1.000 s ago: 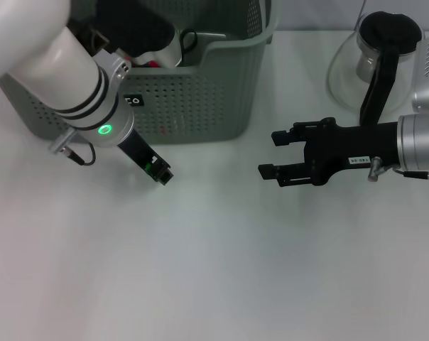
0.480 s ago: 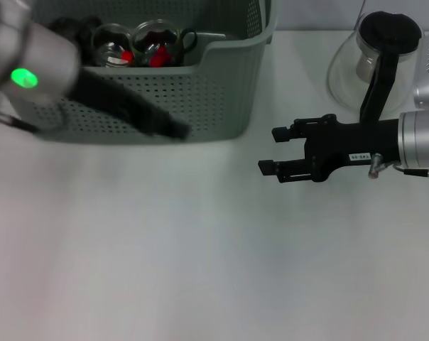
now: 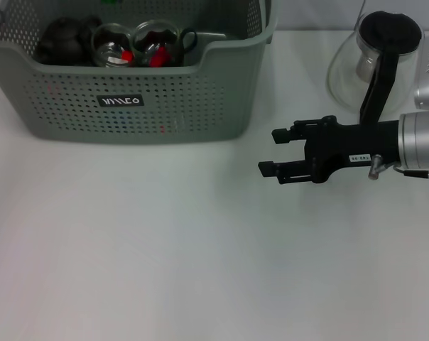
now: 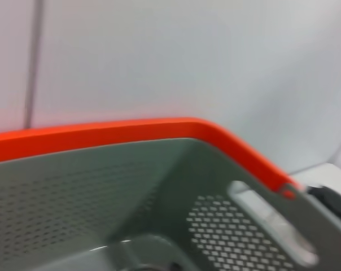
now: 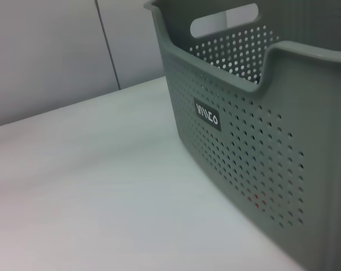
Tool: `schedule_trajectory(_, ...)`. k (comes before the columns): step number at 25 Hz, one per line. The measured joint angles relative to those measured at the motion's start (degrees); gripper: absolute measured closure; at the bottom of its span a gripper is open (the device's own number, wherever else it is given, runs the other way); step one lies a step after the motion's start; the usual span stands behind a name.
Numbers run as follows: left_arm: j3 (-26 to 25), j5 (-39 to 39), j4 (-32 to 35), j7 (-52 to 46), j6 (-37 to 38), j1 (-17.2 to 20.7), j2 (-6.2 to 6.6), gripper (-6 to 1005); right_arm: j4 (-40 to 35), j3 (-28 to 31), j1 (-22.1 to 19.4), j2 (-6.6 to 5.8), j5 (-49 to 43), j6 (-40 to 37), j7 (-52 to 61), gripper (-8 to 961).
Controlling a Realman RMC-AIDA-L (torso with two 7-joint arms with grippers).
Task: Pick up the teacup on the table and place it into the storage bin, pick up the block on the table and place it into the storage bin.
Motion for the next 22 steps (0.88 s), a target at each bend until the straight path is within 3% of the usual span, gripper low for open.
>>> schedule_trajectory(2,0.83,0.09,-6.06,1.62,-7.14,-0.80,0.40,495,0.01,0.00,0.22,0.07,0.00,-0.08,0.04,188)
schedule_trajectory(6,1.10,0.09,-10.10,2.23,-12.27,-1.41,0.87,481,-0.25,0.00,0.44,0.19,0.03,-0.69,0.07,187)
schedule_trajectory(13,-0.65,-1.17,-8.51,2.99,-13.23,-0.08,1.17,458,-0.39,0.04,0.67,0.08,0.31,-1.15,0.09,188)
schedule_trajectory(16,-2.00,-5.83,-6.19,5.69,-5.63,0.90,1.40,336,-0.43,1.27,0.72,-0.25,0.36,-3.52,-0.11,188)
schedule_trajectory(19,-3.85,-16.60,-5.71,14.56,9.93,2.50,1.09,222,-0.46,3.92,0.78,-0.98,0.40,-7.87,-0.52,188)
schedule_trajectory(22,-3.40,-22.31,-8.39,23.34,21.55,3.65,0.30,127,-0.49,5.87,0.78,-1.51,0.42,-11.51,-1.20,187)
